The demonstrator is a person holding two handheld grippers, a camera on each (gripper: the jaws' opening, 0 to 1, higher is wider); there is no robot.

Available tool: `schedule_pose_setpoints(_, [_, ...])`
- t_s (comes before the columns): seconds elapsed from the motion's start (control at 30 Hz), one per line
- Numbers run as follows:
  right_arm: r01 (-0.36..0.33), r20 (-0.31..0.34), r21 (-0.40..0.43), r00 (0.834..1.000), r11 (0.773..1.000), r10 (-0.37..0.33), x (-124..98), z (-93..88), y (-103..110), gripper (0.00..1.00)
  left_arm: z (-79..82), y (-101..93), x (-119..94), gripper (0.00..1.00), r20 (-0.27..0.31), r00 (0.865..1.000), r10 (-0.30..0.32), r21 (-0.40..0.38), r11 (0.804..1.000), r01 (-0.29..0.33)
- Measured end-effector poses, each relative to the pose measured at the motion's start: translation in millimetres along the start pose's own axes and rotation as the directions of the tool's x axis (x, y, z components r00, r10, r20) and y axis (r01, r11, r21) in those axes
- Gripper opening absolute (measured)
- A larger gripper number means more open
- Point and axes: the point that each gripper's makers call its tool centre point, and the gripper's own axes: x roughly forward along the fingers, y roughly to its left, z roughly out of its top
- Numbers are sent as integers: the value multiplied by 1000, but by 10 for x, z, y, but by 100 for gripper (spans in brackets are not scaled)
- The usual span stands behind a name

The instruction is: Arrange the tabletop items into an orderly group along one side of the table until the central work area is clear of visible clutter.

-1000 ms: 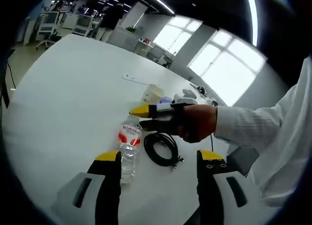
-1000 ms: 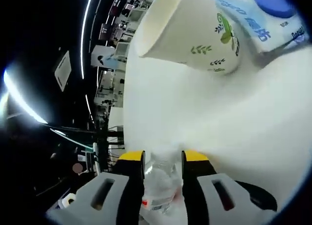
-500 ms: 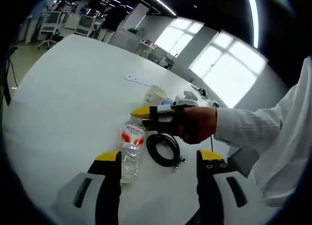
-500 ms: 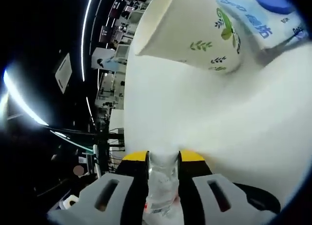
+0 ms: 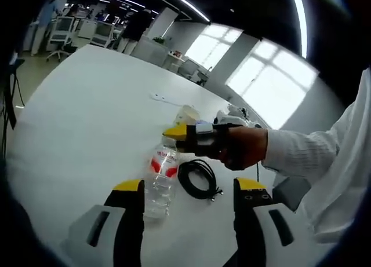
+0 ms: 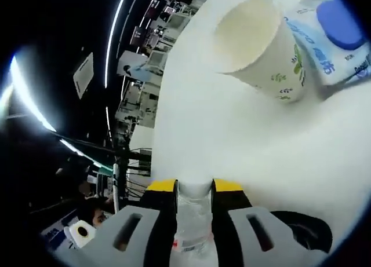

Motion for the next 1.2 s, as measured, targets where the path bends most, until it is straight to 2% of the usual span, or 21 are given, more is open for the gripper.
schedule_pose_setpoints(0.2, [-40,-4,-148,999,988,39,-13,6,251,20,4,32,-24,63,-13,1000,-2,22,1000,2])
schedule_pose_setpoints(0.23, [-56,7,-165,998,985,58,-11,22,298,19,4,33,-27,63,-15,1000,-5,25,1000,5])
schedule_pose_setpoints(0.27, [-47,-4,-162,999,986,47,-22,-5,309,19,1,39,-34,62,-18,1000,-5,32,999,6])
schedule_pose_setpoints(0.43, [-98,-34,-289,995,952,92,-32,-38,481,19,-3,99,-74,62,-30,1000,-5,43,999,6])
schedule_pose_setpoints(0.5, [-105,-46,-313,994,944,96,-32,-52,522,20,-5,133,-82,62,-36,999,-4,53,999,6])
schedule_pose_setpoints(0.6, [-135,-71,-375,991,917,117,-42,-88,621,19,-26,183,-77,62,-53,999,-4,77,997,8])
schedule_pose_setpoints(0.73, [-150,-92,-422,988,894,123,-48,-136,697,19,-52,225,-42,61,-75,997,-13,93,995,20])
schedule_pose_setpoints(0.8, [-173,-111,-465,984,868,137,-52,-173,757,19,-51,237,-20,61,-82,996,-24,111,993,33])
schedule_pose_setpoints(0.9, [-180,-126,-507,983,843,134,-63,-212,821,20,-25,246,31,61,-82,995,-48,104,993,56])
schedule_pose_setpoints(1.03, [-206,-154,-582,978,787,142,-86,-295,936,20,-45,264,101,61,-102,992,-69,129,988,82])
schedule_pose_setpoints(1.2, [-217,-172,-634,975,742,138,-110,-378,1026,19,-99,290,202,61,-144,985,-92,181,977,117])
